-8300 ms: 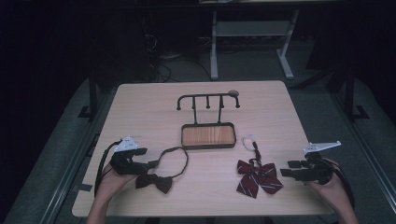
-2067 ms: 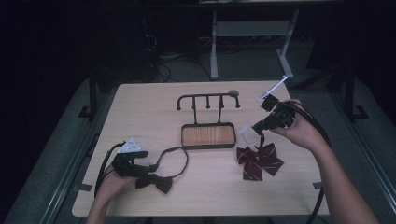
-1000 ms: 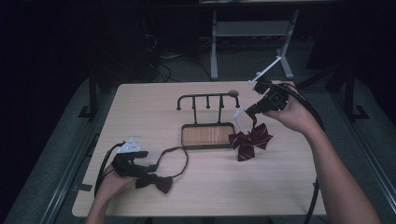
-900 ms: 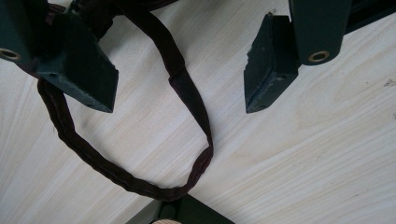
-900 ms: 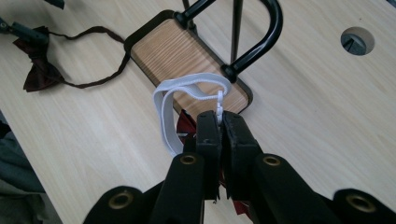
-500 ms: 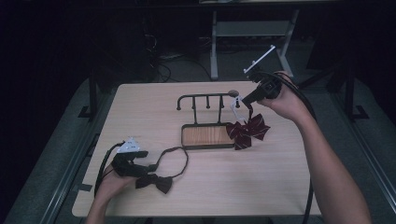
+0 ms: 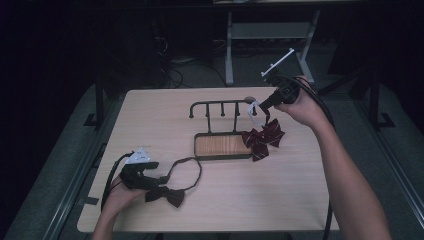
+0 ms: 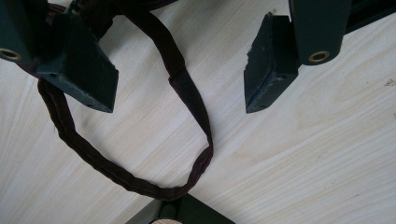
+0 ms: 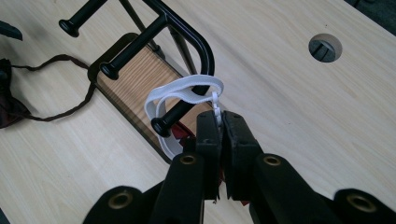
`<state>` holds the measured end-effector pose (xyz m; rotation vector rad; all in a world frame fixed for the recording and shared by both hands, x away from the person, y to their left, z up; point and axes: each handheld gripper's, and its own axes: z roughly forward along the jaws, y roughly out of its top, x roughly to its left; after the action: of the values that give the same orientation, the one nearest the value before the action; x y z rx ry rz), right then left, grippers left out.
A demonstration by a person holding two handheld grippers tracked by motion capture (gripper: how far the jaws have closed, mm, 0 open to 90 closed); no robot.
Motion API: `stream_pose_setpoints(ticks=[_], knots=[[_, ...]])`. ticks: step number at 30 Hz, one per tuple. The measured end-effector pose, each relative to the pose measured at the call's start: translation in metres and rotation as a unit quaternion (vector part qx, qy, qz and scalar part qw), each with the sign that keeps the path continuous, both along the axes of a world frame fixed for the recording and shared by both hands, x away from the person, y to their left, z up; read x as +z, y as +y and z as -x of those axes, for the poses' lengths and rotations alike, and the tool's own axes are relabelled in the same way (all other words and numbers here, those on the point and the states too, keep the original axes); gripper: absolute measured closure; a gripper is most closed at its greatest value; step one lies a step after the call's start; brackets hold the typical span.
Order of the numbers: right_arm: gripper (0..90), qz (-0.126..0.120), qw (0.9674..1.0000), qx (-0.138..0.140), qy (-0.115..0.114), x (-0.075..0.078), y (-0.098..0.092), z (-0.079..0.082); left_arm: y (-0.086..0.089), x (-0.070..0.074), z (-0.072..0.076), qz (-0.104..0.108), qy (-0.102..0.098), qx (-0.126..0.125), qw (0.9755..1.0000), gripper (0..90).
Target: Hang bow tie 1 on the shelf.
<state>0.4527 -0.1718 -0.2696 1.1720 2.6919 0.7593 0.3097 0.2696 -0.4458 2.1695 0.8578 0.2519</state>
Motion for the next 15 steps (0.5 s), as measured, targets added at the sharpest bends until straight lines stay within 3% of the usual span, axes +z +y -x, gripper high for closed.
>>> stream_pose_setpoints(ticks=[15], knots=[[83.0,-0.004,1.0,-0.005,-0.001,-0.0106,-0.0031,-0.0023,0.0003,0.0005,0.0001,-0.006,-0.004,0.001,1.0,26.9]])
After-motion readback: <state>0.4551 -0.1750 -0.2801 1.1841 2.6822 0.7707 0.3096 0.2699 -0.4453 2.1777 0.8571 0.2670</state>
